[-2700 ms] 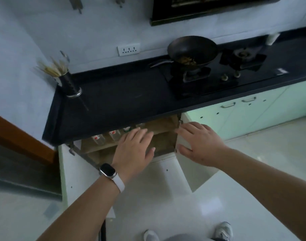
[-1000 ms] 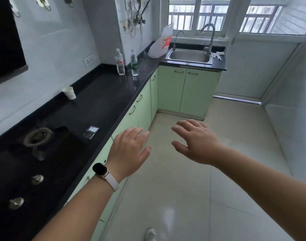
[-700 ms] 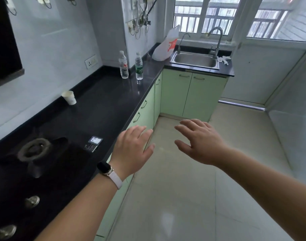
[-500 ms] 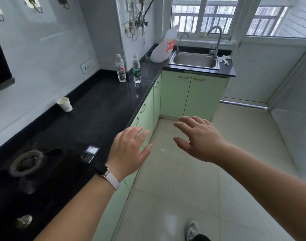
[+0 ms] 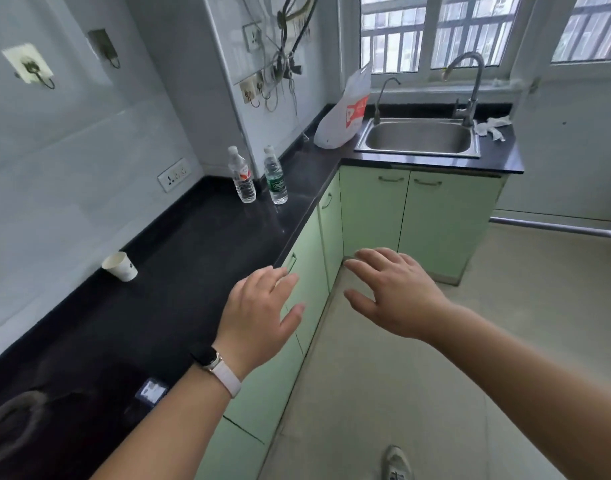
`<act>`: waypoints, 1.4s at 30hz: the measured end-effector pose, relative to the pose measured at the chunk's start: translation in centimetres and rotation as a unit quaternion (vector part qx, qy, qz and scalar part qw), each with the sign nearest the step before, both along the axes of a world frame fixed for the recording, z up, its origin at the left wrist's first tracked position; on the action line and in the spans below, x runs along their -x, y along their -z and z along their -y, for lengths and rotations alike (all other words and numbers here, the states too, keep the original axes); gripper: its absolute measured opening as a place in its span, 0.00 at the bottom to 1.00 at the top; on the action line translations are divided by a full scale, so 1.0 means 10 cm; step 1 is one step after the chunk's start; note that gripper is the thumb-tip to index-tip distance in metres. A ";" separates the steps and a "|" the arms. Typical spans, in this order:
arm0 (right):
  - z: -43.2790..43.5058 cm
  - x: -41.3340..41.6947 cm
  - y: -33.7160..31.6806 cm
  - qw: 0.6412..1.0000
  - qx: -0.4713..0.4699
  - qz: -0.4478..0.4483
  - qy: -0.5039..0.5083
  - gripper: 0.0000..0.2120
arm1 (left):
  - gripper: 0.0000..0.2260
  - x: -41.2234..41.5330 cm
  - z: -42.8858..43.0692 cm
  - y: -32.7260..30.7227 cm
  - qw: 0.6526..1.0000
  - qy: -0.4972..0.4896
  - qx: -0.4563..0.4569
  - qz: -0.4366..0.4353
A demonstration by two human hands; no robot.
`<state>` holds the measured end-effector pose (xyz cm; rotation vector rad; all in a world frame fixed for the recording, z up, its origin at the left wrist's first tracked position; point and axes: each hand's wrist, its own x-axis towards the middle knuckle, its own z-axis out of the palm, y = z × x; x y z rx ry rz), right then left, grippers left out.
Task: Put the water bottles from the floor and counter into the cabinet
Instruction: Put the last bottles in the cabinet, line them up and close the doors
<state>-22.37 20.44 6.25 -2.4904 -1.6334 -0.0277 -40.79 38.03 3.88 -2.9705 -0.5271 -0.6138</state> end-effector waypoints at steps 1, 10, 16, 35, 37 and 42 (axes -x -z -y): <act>-0.04 -0.18 -0.02 1.000 0.003 0.002 -0.005 0.32 | 0.21 -0.17 -0.04 -0.03 1.000 -0.003 -0.006 -0.002; -0.43 -1.28 -0.09 0.999 -0.008 -0.013 -0.041 0.35 | 0.22 -1.07 -0.30 -0.13 0.999 -0.051 -0.002 -0.004; -0.75 -1.65 -0.08 0.998 -0.013 -0.019 -0.052 0.35 | 0.24 -1.34 -0.61 -0.15 0.996 -0.088 0.000 -0.024; -2.92 -2.68 0.17 0.996 0.057 -0.004 -0.071 0.28 | 0.23 -2.34 -2.79 0.57 0.993 -0.099 0.065 -0.005; -3.23 -2.73 0.19 0.995 0.060 -0.008 -0.075 0.28 | 0.22 -2.40 -3.07 0.63 0.993 -0.100 0.068 -0.011; -3.82 -2.86 0.29 0.997 0.039 -0.033 -0.064 0.28 | 0.23 -2.49 -3.65 0.73 0.990 -0.114 0.077 -0.029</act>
